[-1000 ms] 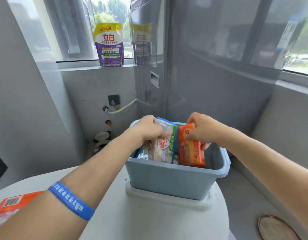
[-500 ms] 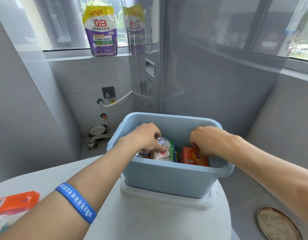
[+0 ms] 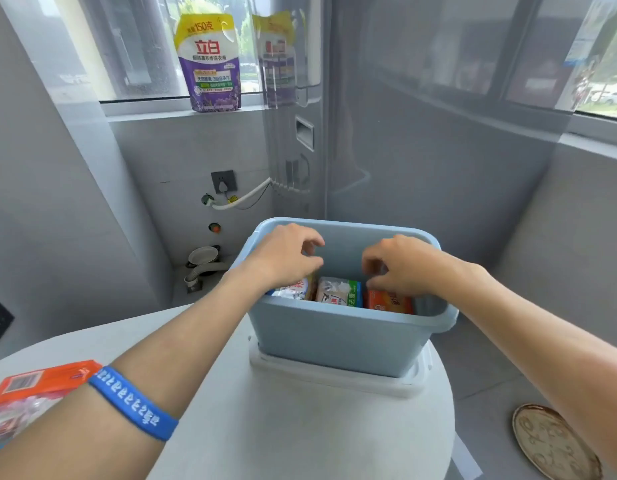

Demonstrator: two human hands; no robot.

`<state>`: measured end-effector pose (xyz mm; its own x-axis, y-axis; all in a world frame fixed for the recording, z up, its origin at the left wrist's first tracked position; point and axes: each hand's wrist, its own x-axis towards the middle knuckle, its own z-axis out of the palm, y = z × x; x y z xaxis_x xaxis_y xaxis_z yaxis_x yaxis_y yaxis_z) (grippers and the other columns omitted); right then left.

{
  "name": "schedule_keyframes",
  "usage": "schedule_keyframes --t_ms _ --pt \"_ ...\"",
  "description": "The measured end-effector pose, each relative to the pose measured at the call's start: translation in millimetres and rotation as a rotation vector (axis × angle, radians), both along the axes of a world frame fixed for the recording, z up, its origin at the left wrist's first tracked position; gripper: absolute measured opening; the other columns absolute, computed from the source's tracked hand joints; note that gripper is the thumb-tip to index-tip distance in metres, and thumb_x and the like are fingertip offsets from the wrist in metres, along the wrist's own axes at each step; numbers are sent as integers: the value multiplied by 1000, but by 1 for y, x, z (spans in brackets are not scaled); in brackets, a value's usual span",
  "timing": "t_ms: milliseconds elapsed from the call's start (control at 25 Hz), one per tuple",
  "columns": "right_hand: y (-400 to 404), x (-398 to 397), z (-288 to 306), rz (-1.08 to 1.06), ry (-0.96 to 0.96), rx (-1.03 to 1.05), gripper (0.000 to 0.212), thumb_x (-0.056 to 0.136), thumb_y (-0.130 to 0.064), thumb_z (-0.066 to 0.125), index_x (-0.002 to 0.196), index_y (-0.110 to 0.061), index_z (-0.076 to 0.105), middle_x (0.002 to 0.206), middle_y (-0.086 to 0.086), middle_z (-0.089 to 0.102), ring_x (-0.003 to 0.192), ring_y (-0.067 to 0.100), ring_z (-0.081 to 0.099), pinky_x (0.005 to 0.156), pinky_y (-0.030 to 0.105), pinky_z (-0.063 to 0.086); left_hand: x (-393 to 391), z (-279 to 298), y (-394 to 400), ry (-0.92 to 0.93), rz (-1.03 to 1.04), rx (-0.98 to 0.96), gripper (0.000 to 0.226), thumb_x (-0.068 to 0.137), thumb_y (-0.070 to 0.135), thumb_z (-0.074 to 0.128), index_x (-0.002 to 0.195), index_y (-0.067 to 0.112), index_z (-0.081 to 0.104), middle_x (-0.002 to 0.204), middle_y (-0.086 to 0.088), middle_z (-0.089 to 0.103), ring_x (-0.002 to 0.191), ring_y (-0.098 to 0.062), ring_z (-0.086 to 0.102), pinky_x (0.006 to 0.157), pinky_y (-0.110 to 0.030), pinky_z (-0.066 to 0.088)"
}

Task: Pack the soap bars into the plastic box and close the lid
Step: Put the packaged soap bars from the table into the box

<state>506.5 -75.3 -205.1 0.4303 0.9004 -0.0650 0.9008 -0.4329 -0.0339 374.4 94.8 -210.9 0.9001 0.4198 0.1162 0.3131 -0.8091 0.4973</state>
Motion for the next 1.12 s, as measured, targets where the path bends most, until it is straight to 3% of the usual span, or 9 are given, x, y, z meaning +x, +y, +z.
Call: schedule_keyframes --t_ms 200,320,480,600,760,880,920,1000,1120 --pt "22 -69 23 17 206 493 3 81 -20 71 80 -23 71 77 -7 72 76 19 68 70 31 51 -108 15 -2 -367 178 -32 28 82 19 66 109 21 72 95 4 71 83 -15 66 78 -24 51" --pt "50 -149 24 146 261 613 7 83 -18 67 79 -23 70 71 -12 70 70 13 67 62 28 50 -198 -10 17 -383 385 -109 26 83 16 64 107 22 73 89 6 69 79 -12 65 73 -21 50" --pt "80 -254 -18 378 300 372 15 89 -27 63 103 -25 67 99 -12 69 92 13 62 76 28 46 -298 -48 59 -54 568 -75 28 85 21 61 111 24 71 99 6 71 85 -13 65 76 -26 48" --pt "83 -310 -60 564 366 290 28 88 -33 62 115 -26 62 109 -9 68 100 17 60 84 35 50 -337 -62 81 162 482 -107 33 78 40 69 110 30 71 107 8 68 97 -14 63 87 -30 49" --pt "87 -368 -109 803 255 36 65 82 -55 61 137 -27 40 137 -4 52 121 24 46 99 41 41 -353 -82 104 3 479 -223 25 91 29 56 109 24 72 114 2 71 104 -16 64 94 -29 47" --pt "93 -381 -123 761 167 59 72 79 -56 64 137 -29 32 132 1 50 116 27 48 97 41 39 -359 -98 128 114 501 -176 29 99 25 46 112 12 69 127 -6 66 118 -26 57 96 -30 40" --pt "94 -378 -123 753 163 75 71 78 -56 65 136 -29 33 128 0 52 114 26 49 95 41 39 -360 -101 137 119 512 -186 28 99 26 46 104 11 69 123 -9 68 114 -29 60 95 -34 44" --pt "94 -363 -122 740 162 81 71 76 -59 63 134 -30 33 123 -1 54 113 23 48 92 40 39 -356 -101 156 69 581 -224 25 96 22 48 96 14 71 107 -8 72 97 -29 66 79 -37 52" --pt "87 -326 -118 684 118 14 74 73 -63 61 134 -35 30 120 -5 56 104 22 50 86 37 39 -347 -100 179 165 563 -264 41 88 1 45 110 21 73 113 1 66 89 -23 66 59 -27 52"
